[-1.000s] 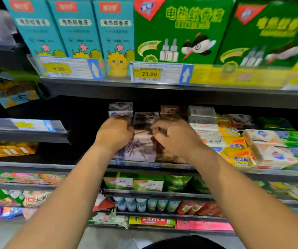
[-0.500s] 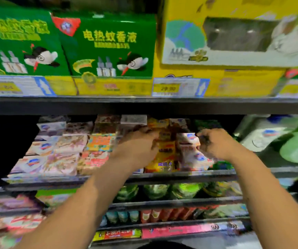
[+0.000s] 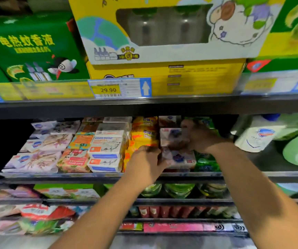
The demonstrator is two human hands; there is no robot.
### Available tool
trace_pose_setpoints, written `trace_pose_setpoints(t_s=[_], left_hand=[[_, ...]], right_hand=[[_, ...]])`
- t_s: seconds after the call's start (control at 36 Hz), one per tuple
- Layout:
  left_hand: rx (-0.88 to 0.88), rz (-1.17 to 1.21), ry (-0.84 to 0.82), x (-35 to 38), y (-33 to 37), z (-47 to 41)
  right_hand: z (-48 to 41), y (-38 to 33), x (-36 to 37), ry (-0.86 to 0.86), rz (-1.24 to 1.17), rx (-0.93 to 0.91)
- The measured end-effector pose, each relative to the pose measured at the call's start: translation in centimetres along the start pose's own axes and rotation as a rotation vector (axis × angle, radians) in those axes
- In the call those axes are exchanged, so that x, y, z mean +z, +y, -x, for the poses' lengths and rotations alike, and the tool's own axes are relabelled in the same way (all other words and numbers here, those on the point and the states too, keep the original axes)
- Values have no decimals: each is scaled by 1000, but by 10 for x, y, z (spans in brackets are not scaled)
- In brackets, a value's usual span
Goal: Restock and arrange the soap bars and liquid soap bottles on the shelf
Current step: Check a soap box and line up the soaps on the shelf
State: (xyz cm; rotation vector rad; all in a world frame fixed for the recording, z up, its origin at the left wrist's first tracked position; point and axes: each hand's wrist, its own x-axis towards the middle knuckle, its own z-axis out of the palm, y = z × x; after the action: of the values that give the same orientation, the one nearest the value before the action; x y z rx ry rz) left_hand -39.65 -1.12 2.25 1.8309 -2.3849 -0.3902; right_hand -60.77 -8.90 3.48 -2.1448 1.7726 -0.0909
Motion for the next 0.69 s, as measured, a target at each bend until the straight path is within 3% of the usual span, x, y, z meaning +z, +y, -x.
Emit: trace_pose_setpoints(t_s=[0.11,0.22,0.33,0.42,0.47,0.56,0.69], left_hand=[[88,-29,108,8,-3,1],[95,-56,113,3,1,5],[125,79,208,-4,-3,12],[196,152,342,-9,-10,18],[287,143,453,-9,-16,26],[354,161,461,-8,-24,42],[570,229,466,-5,-24,56]], right_hand=[[13,-9,1,158,-129,43],[20,-10,11,351,-276,-18],[26,-8,14,524,-435,-13],[41,-10,11,583,-789,-65],[57,-17,8,512,-1088,-31],[83,-26,9,307,-1376,4],[121,-31,17,-97,-1434,53]])
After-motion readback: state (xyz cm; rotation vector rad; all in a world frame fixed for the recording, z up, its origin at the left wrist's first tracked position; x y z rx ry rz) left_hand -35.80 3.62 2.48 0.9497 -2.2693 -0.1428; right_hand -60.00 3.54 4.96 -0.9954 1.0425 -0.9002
